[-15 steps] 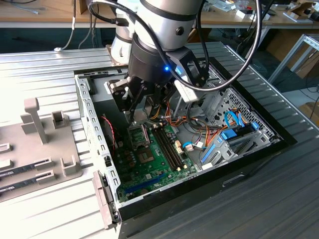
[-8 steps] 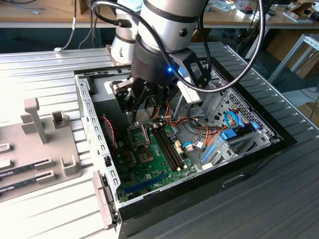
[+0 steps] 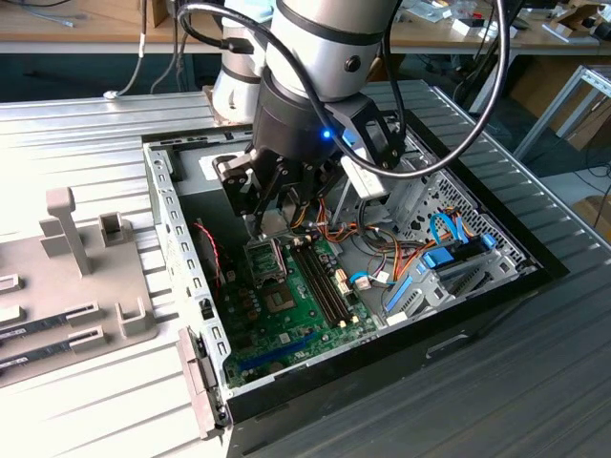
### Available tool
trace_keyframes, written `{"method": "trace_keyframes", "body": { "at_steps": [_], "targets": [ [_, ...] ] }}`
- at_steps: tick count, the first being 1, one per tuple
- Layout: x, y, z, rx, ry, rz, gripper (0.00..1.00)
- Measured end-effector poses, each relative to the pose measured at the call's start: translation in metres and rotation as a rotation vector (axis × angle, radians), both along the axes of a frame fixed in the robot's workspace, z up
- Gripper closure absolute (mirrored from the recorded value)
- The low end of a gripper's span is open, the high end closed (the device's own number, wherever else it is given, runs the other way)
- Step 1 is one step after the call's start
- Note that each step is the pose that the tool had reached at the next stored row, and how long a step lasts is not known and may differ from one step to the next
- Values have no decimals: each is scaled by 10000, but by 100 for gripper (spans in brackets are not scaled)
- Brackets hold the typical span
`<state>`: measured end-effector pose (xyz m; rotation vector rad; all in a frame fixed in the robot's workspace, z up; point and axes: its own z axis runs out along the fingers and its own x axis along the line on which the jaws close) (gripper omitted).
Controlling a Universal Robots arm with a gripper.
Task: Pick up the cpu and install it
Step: 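Pick up the cpu and move it towards the insertion slot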
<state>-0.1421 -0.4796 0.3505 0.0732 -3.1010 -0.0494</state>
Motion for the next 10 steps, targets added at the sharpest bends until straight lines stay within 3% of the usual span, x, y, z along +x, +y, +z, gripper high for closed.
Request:
{"method": "trace_keyframes", "body": {
  "at_steps": [10],
  "targets": [
    [19, -7, -7, 0, 0, 0, 53]
  ]
}}
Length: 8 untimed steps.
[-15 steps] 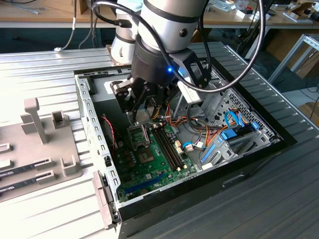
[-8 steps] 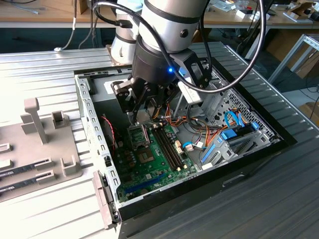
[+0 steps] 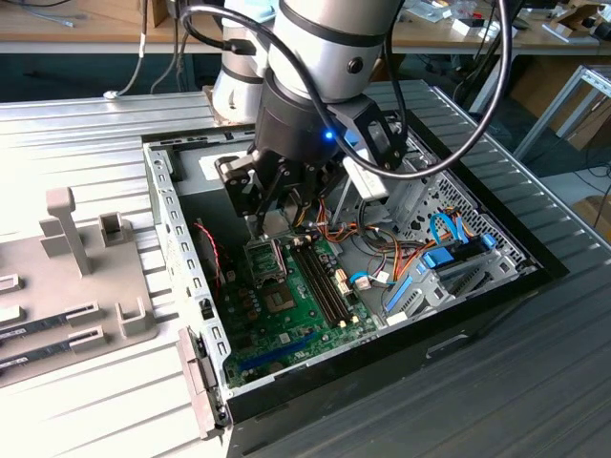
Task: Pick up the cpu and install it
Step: 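Pick up the cpu and move it towards the insertion slot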
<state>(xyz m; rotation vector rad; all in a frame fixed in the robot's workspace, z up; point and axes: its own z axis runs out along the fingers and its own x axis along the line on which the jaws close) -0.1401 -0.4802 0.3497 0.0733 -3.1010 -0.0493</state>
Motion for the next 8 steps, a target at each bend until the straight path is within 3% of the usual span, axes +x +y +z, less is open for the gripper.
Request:
{"method": "trace_keyframes", "body": {
  "at_steps": [8],
  "targets": [
    [28, -7, -7, 2, -1, 0, 53]
  ]
}}
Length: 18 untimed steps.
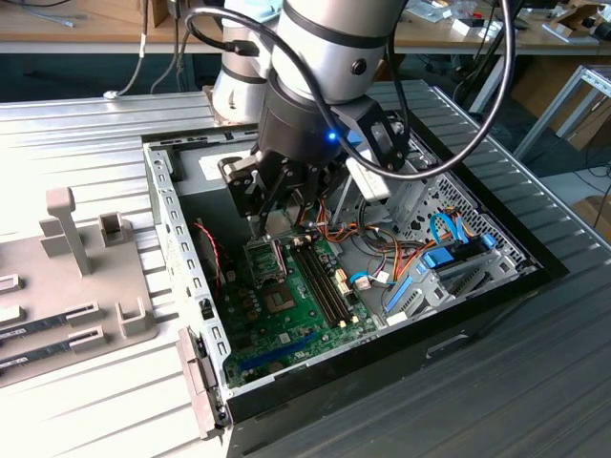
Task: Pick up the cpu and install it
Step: 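Pick up the cpu and move it towards the insertion slot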
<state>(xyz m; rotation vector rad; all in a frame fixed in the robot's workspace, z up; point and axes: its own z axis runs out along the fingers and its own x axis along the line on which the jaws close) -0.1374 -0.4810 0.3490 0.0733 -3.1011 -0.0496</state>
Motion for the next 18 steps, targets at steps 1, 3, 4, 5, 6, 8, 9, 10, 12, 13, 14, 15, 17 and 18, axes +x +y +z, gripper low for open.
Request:
{"method": "trace_keyframes", "body": {
  "at_steps": [1, 3, 4, 5, 6, 8, 9, 10, 12, 13, 14, 15, 17, 18],
  "targets": [
    [4, 0, -1, 1, 0, 0, 53],
    [15, 0, -1, -1, 0, -1, 53],
    [21, 0, -2, -1, 2, -1, 53],
    [30, 0, -3, -1, 2, -1, 53],
    [37, 0, -3, 0, 1, 0, 53],
    [57, 0, -5, -2, 1, 0, 53],
    [63, 0, -6, -2, 1, 0, 53],
    [72, 0, -8, -2, 1, -1, 53],
    [82, 0, -10, 0, 1, -1, 53],
    [88, 0, -11, -1, 1, -1, 53],
    [90, 0, -11, -2, 1, -1, 53],
    [93, 0, -13, -1, 1, -2, 53],
    [98, 0, -15, -1, 1, -1, 53],
    [100, 0, -16, -1, 1, -1, 53]
  ]
}}
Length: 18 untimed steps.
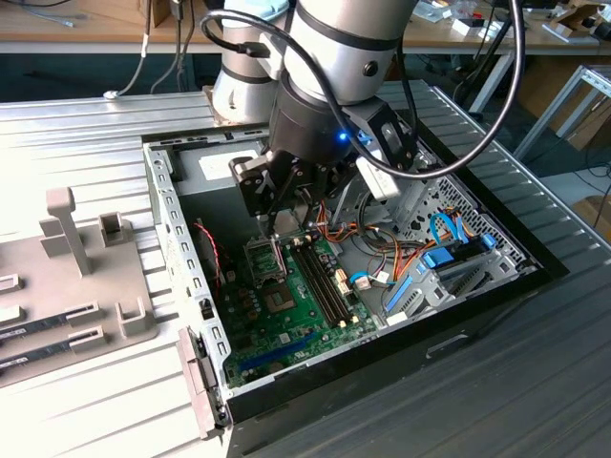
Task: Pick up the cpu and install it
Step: 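Pick up the cpu and move it towards the insertion slot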
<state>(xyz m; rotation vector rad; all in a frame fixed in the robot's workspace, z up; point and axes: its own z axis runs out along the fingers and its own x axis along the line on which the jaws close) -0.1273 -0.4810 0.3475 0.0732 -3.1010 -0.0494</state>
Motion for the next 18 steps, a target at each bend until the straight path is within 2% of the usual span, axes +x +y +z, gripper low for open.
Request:
{"method": "trace_keyframes", "body": {
  "at_steps": [18],
  "targets": [
    [51, 0, -26, 0, -1, 0, 53]
  ]
}}
